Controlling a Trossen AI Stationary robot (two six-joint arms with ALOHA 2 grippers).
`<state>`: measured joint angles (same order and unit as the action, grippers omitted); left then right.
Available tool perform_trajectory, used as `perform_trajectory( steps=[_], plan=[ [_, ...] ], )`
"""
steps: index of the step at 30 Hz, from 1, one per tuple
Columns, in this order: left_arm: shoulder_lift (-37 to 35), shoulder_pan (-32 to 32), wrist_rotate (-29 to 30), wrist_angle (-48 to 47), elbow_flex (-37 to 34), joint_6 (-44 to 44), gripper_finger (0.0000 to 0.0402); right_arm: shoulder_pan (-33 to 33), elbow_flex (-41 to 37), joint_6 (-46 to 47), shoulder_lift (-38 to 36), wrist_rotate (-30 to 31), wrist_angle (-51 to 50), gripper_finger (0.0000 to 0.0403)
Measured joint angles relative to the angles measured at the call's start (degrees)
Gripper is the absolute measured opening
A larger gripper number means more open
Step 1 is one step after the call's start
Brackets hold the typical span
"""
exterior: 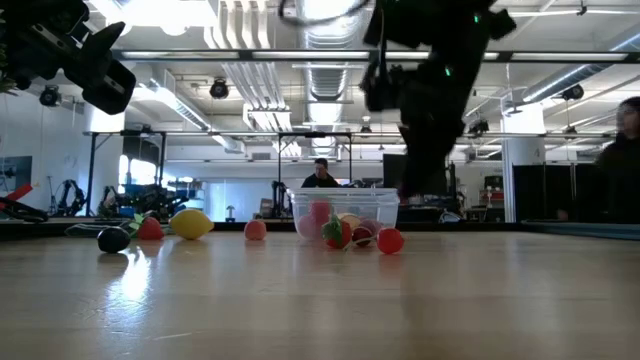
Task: Pick and placing Produce into tupperware
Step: Put the red cherry into the transparent bin
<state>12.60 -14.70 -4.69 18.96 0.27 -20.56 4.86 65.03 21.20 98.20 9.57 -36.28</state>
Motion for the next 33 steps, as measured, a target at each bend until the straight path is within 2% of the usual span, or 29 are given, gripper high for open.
perform_trajectory(
  steps=[4,6,9,13,18,25,29,33],
  plan=[
    [0.00,0.00,-0.14,0.00,0.00,-0.01,0.0155,-0.73,3.94,2.52,-5.23,8.49,0.84,0.0093],
    [-0.04,0.00,-0.13,0.00,0.00,-0.02,0.0155,-3.20,5.74,2.73,-7.07,10.61,1.73,0.0094],
    [-0.03,0.00,-0.13,-0.07,0.00,-0.01,0.0155,-9.69,7.85,4.16,-7.07,6.49,0.59,0.0095],
    [-0.08,0.00,-0.11,-0.07,0.00,-0.02,0.0155,-17.03,9.62,2.52,-3.55,0.45,-0.06,0.0111],
    [0.01,0.02,-0.10,0.03,0.00,0.01,0.0155,-20.33,13.26,1.09,2.16,-5.54,-0.89,0.0156],
    [-0.02,0.00,0.12,0.01,0.00,0.01,0.0155,-16.87,17.45,-7.45,3.93,-6.81,-5.44,0.0207],
    [-0.02,0.00,0.11,-0.02,0.00,0.01,0.0155,-11.14,17.73,-12.53,3.03,-6.71,-12.67,0.0211],
    [0.01,0.02,0.09,-0.04,0.00,-0.01,0.0155,-4.34,15.70,-11.52,3.02,-5.04,-12.93,0.0210]
  ],
)
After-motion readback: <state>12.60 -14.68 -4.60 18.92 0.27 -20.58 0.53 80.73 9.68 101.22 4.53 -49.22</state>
